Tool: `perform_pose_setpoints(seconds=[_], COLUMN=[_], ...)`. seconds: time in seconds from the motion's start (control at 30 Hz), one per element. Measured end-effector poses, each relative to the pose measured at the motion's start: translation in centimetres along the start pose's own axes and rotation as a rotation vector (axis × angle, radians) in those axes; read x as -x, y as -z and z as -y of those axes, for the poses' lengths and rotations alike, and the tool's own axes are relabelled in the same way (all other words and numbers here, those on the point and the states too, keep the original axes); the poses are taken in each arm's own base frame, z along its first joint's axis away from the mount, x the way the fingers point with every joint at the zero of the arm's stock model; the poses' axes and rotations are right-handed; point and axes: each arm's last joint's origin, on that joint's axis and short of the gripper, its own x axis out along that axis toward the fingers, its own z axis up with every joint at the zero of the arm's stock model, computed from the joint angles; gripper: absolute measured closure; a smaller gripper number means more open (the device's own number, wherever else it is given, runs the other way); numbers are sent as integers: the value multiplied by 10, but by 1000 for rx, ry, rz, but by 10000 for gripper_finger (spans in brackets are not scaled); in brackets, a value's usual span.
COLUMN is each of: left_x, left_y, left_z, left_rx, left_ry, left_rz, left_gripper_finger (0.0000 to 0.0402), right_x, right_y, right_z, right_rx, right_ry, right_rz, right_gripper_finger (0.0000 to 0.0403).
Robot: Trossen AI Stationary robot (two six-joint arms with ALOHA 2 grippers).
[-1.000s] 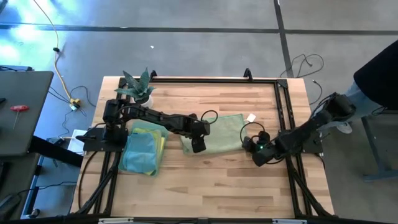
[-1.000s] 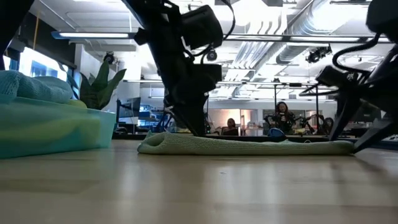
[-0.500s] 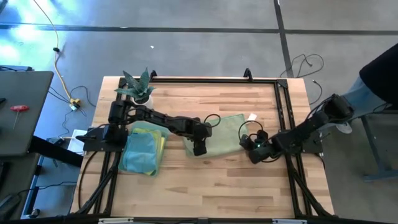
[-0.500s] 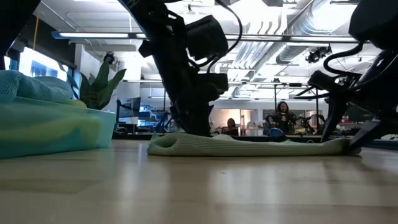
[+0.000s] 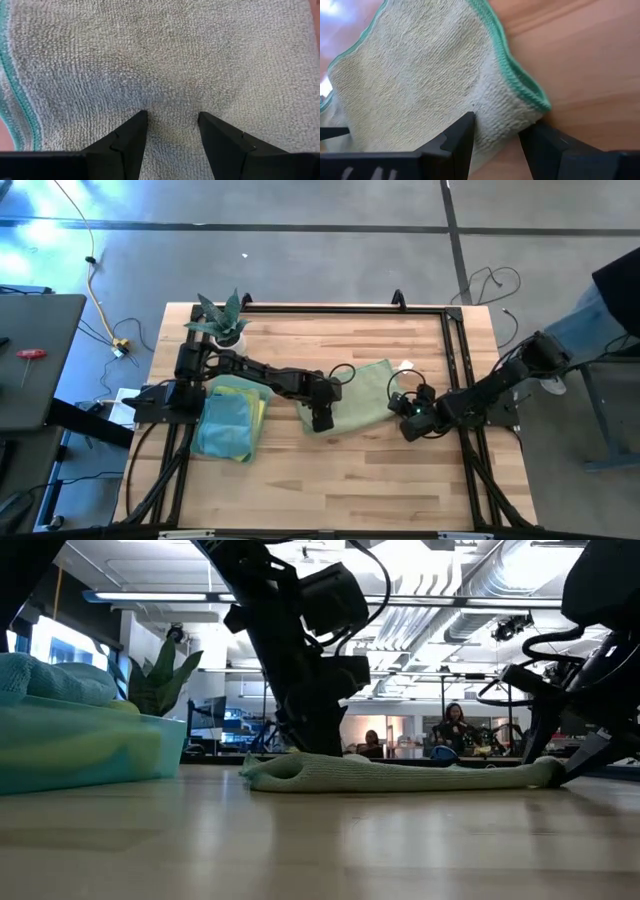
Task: Fold microfiber towels
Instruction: Fold the green microfiber towel
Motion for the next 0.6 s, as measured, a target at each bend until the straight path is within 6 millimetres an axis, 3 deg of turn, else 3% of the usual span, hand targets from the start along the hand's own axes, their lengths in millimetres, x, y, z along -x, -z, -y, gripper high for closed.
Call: perform_pose_setpoints(seconds=[0.37,0.6], left_x=[0,0], left_y=[2,2], left_z=[4,4], left_rx=[-9,-9], left_ry=[6,8], left_rz=[-8,-9], left_gripper_finger=[229,229], right_x=[-5,-7], right_y=[-10,-9], right_z=[-3,-6], right_rx=[-21,-48], right_ry=[22,-30], right_rz=[58,66], right_gripper_finger=[256,325])
